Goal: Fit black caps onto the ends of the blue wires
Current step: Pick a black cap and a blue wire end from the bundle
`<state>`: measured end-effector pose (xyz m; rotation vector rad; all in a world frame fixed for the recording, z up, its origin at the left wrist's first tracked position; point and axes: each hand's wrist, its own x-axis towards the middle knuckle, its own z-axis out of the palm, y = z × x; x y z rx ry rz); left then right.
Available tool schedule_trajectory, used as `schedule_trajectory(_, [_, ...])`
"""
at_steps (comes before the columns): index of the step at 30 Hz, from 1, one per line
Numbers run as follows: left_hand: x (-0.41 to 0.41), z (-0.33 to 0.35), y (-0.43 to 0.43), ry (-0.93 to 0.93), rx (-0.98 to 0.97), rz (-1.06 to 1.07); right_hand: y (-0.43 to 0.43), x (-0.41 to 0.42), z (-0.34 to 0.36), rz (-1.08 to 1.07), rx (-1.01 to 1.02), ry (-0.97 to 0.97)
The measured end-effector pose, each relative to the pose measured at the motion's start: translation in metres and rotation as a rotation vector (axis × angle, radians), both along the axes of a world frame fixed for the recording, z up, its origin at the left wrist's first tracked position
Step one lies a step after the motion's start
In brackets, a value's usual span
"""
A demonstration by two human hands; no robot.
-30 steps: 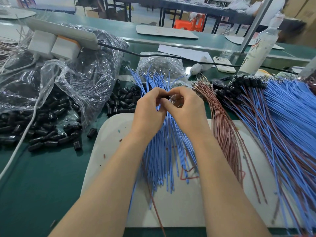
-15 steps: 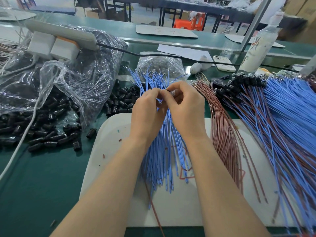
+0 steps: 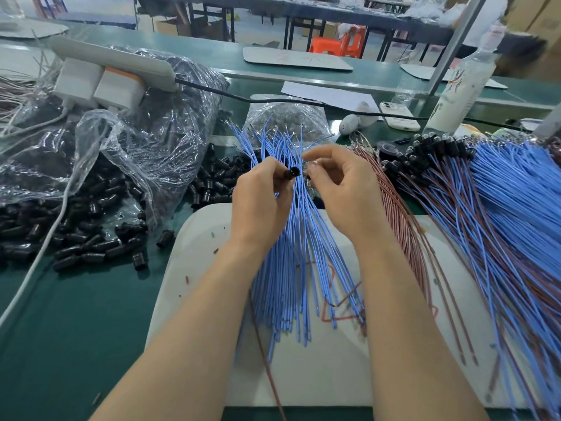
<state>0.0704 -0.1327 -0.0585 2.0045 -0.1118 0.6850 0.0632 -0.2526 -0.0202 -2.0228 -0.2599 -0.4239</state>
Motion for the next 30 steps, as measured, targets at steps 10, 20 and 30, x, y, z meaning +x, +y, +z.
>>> schedule_trajectory(10, [0.0,0.002,0.001,-0.026,0.001,-0.025,-0.003,-0.007,0.013,0.07,-0.021,0.004])
schedule_trajectory(20, [0.002,0.001,0.002,-0.01,0.02,-0.021,0.005,-0.01,0.012,-0.017,-0.14,-0.073])
schedule_trajectory(30, [0.001,0.002,0.001,0.003,0.141,0.043,0.007,-0.009,0.01,-0.082,-0.219,-0.096])
